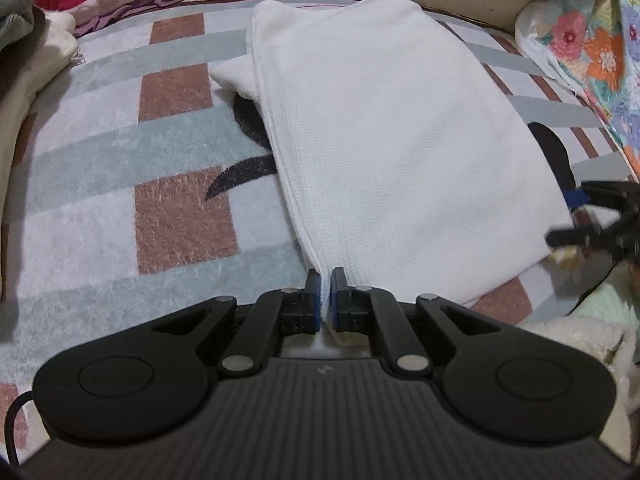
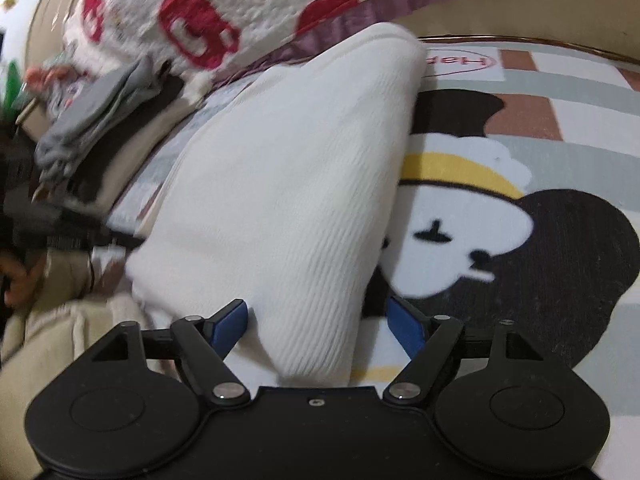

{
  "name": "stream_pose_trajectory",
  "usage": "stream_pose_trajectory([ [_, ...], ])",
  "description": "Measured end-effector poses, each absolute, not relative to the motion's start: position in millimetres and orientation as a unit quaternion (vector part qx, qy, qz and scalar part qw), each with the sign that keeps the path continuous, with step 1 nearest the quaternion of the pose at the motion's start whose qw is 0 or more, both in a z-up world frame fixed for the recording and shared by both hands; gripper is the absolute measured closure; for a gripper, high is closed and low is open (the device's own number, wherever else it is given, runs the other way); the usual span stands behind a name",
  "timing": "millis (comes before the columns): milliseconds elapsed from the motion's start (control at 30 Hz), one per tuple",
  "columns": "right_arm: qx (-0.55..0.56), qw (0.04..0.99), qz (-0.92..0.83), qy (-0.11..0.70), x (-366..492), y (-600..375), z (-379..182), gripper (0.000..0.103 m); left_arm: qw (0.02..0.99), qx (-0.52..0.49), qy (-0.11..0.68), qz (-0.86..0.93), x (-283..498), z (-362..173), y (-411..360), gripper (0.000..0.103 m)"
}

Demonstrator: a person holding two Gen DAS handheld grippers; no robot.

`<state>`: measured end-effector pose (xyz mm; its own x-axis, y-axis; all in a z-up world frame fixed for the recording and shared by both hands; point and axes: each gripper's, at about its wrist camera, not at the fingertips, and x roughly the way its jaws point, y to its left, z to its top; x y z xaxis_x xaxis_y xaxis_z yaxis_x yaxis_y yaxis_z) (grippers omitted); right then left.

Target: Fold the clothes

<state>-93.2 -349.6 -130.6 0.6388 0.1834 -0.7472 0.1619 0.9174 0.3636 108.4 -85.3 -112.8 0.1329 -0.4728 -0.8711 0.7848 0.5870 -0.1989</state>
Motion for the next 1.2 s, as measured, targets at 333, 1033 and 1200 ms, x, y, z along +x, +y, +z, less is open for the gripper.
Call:
stream_pose_trajectory([
  [333, 0.221, 0.867, 0.046, 0.444, -101.7, -342.1, -126.6, 0.016, 0.787, 0.171, 0.391, -0.446, 86.9, -54.0, -107.3, 0.092],
  [1033, 0.512, 0.774, 0.023, 0.371, -115.8, -392.6, -152.0, 0.070, 0.724, 0.112, 0.456, -0.505, 71.7, -103.8, -157.7, 0.091],
  [1200, 0.504, 0.796, 0.063, 0.330, -102.4, -386.7, -120.7, 0.075, 0.699, 0.089, 0.415, -0.576, 61.8, -75.3, -150.6, 0.066],
])
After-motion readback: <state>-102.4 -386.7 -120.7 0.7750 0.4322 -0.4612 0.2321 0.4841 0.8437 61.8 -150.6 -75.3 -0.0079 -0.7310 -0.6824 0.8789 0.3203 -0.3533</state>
